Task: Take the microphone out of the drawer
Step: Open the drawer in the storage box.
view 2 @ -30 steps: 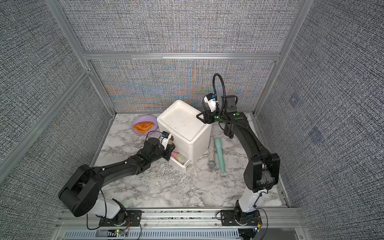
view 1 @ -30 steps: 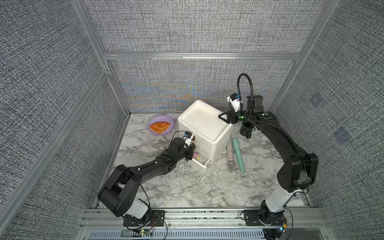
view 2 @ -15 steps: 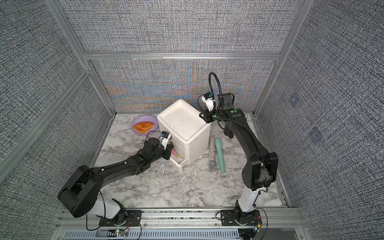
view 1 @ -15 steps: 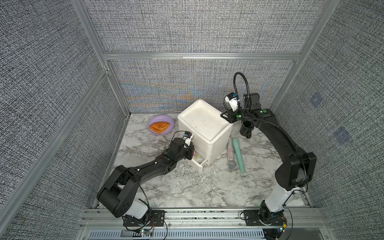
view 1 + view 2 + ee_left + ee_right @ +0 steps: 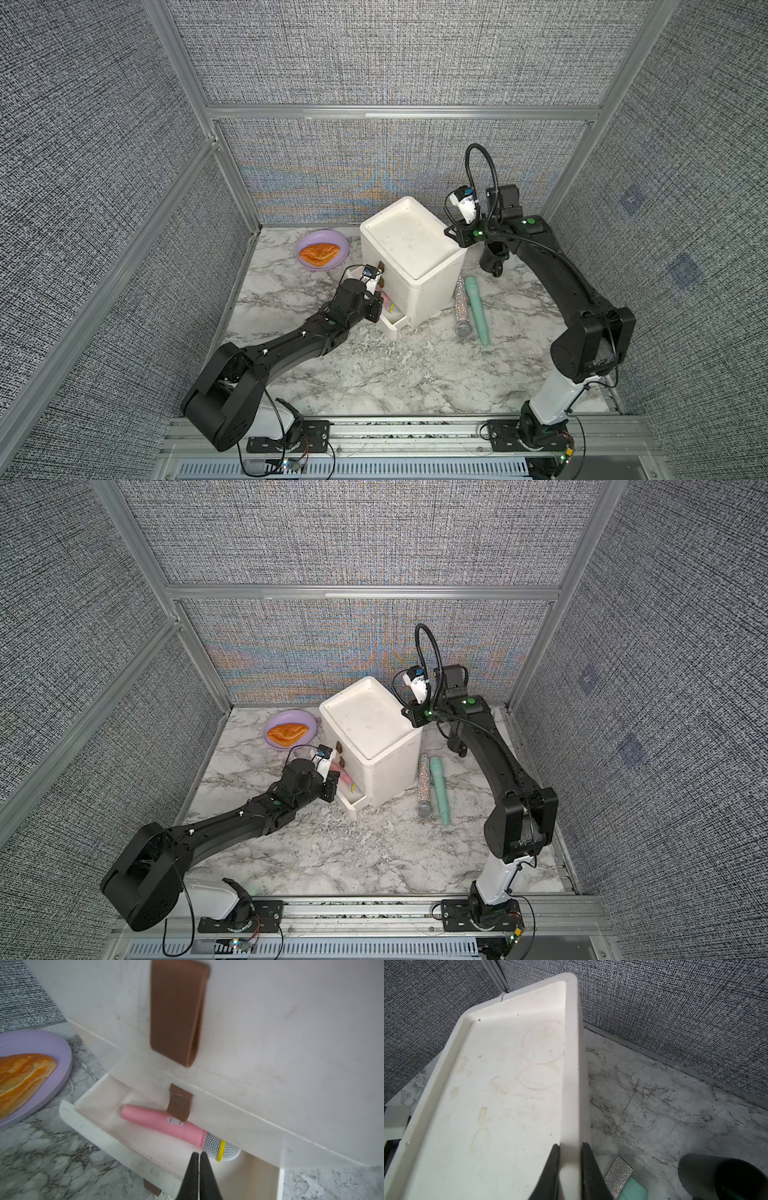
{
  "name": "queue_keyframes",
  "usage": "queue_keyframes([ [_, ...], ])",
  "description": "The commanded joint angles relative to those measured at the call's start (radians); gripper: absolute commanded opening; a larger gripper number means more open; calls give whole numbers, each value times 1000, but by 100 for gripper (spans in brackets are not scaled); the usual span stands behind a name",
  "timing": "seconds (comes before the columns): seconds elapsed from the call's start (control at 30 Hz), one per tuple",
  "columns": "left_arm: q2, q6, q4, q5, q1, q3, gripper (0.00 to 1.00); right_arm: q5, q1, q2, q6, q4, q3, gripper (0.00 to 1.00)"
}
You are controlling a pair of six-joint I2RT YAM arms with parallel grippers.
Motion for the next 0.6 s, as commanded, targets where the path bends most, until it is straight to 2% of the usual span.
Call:
queue_keyframes([
  [0.0,18,23,-28,-32,9,6,24,-48,-2,-17,-42,10,-2,10],
  [0.13,31,64,34,39,18,-8,43,-81,-10,-30,-75,-3,-6,10],
  [0.2,28,83,78,64,20,-22,50,-112,-16,-35,-96,-11,-8,10],
  [0.3,31,125,119,79,21,-32,53,-159,-30,-33,-116,-15,-9,10],
  [0.57,78,185,157,121,40,-11,55,-246,-42,-19,-150,-55,16,10],
])
